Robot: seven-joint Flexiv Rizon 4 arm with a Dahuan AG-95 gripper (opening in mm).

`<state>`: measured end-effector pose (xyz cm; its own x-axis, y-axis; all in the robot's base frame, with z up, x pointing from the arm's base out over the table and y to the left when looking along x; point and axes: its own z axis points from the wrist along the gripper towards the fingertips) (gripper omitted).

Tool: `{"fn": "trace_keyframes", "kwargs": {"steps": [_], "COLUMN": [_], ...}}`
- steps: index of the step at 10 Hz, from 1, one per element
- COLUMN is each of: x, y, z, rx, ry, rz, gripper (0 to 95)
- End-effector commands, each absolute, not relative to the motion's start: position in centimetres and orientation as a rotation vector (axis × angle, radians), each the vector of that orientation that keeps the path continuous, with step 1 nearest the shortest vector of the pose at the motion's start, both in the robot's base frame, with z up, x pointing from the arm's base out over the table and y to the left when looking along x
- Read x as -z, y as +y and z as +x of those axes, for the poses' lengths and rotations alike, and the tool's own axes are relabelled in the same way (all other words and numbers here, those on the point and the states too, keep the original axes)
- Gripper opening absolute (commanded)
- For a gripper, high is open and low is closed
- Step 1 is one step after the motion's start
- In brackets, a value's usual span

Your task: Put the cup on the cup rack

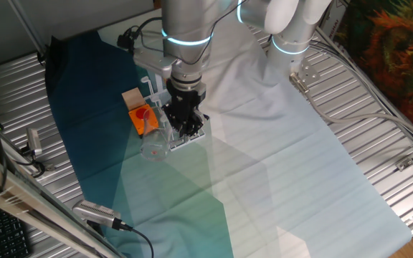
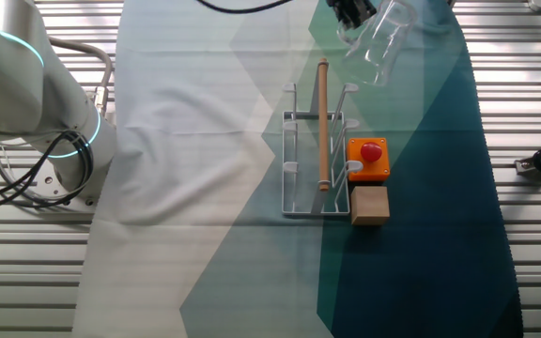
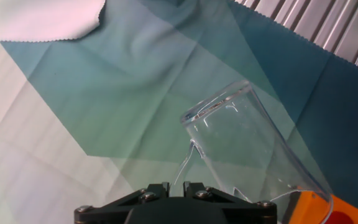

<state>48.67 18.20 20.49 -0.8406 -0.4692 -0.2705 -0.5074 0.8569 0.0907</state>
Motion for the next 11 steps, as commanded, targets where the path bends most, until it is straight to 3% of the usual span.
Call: {"fn": "trace_keyframes", "kwargs": {"steps": [1,11], "x": [-20.25,-19.69], "y": [18.12,17.55], "z": [48.59,47.83], "rx": [-0.234,-0.267], "ry": [2.79,2.739], "rz": [-0.749,-0.705], "gripper": [0.0,0.0]}}
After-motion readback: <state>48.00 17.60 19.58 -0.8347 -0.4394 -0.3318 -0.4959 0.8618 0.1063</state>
